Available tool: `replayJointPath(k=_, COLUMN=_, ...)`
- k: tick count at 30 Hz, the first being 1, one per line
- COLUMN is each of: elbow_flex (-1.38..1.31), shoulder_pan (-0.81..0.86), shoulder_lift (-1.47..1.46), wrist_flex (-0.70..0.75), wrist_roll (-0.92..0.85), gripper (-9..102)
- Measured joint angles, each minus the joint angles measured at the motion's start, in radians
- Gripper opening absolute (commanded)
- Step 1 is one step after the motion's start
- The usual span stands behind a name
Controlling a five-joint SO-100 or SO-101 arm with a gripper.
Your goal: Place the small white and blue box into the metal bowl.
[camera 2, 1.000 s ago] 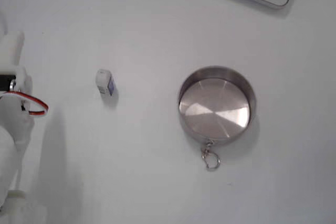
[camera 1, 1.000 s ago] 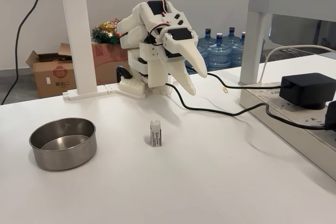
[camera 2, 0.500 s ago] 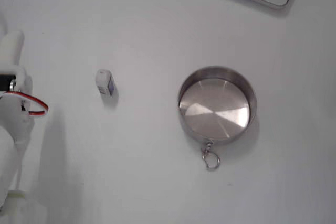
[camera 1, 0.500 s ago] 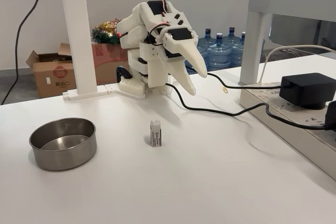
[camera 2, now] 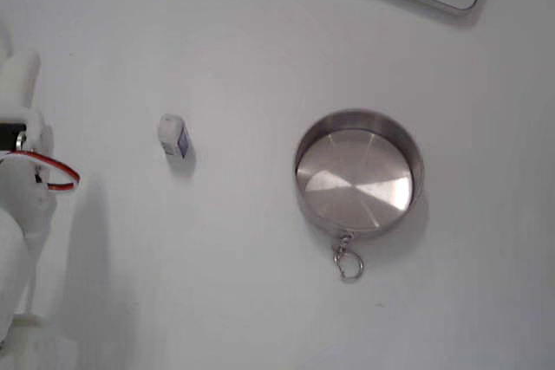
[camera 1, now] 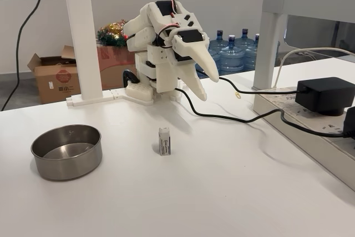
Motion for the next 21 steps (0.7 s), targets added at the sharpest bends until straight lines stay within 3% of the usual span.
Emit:
replayJointPath(k=9, elbow_flex=0.0, shoulder_pan=0.0, shoulder_lift=0.0, wrist_flex=0.0, wrist_roll=0.0, gripper=2)
replayJointPath(k=21, elbow_flex=0.0, shoulder_pan=0.0, shoulder_lift=0.0, wrist_flex=0.0, wrist_roll=0.0, gripper=0)
